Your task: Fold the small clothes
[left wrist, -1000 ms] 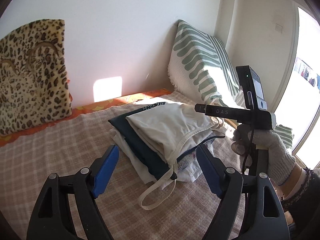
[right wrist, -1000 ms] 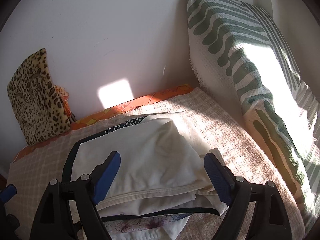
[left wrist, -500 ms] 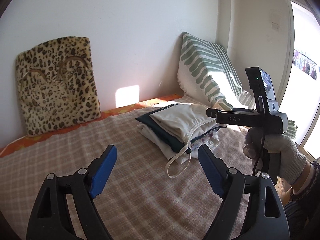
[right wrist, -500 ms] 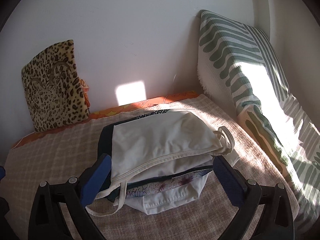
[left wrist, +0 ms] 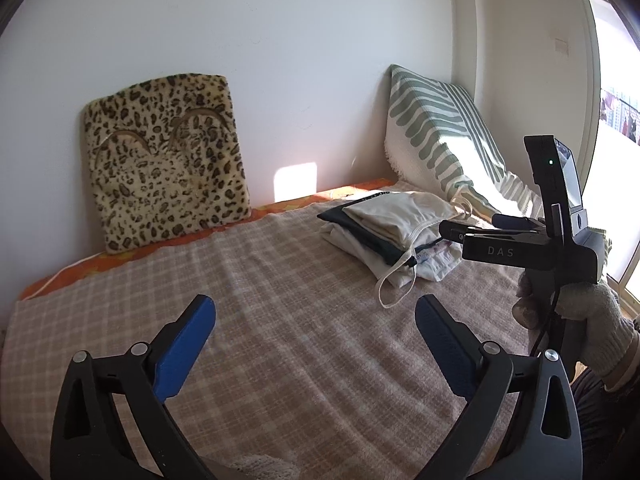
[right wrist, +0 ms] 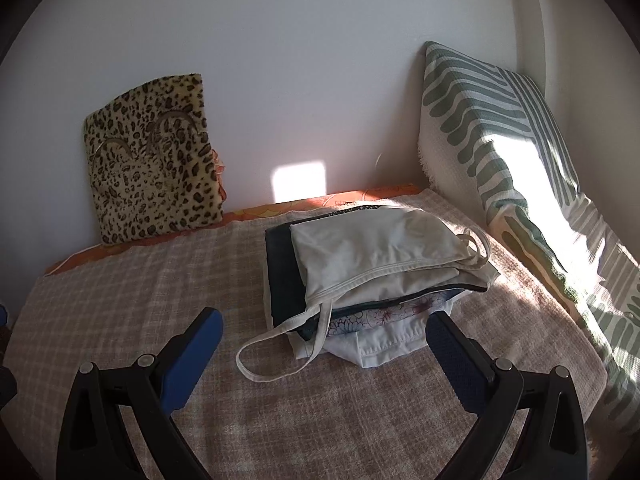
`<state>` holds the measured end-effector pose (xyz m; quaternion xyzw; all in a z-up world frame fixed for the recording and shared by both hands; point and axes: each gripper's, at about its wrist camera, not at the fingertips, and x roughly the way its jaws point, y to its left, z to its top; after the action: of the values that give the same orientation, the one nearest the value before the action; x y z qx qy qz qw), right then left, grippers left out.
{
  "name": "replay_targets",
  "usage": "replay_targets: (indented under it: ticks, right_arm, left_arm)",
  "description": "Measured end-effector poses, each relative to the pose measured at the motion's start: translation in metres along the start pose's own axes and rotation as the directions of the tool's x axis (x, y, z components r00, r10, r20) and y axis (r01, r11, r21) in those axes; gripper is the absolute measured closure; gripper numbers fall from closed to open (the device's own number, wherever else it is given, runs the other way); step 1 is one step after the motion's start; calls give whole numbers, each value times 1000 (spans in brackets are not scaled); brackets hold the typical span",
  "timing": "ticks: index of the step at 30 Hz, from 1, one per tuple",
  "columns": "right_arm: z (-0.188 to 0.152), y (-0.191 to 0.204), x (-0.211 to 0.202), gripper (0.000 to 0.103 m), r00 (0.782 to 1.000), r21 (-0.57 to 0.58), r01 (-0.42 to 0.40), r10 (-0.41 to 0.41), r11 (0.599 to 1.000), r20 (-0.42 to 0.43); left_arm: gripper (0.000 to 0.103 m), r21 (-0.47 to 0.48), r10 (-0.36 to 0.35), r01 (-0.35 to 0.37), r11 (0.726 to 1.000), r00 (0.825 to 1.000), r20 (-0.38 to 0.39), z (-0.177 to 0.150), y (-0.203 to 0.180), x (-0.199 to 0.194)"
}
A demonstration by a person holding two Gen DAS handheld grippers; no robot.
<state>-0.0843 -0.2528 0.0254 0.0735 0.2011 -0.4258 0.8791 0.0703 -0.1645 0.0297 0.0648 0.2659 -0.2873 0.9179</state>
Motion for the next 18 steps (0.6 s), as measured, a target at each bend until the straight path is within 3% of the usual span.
replay_targets:
  ticks: [10,18]
  right_arm:
    - [-21,27,-16,0,998,-42,12,-9,999,63]
    - [-28,39,-16,0,997,-74,9,-3,997,81]
  left_arm:
    - [1,-28,61,-63,998,996,-60,-26,13,11]
    - [1,27,103,-101,995,989,-109,-42,7,25]
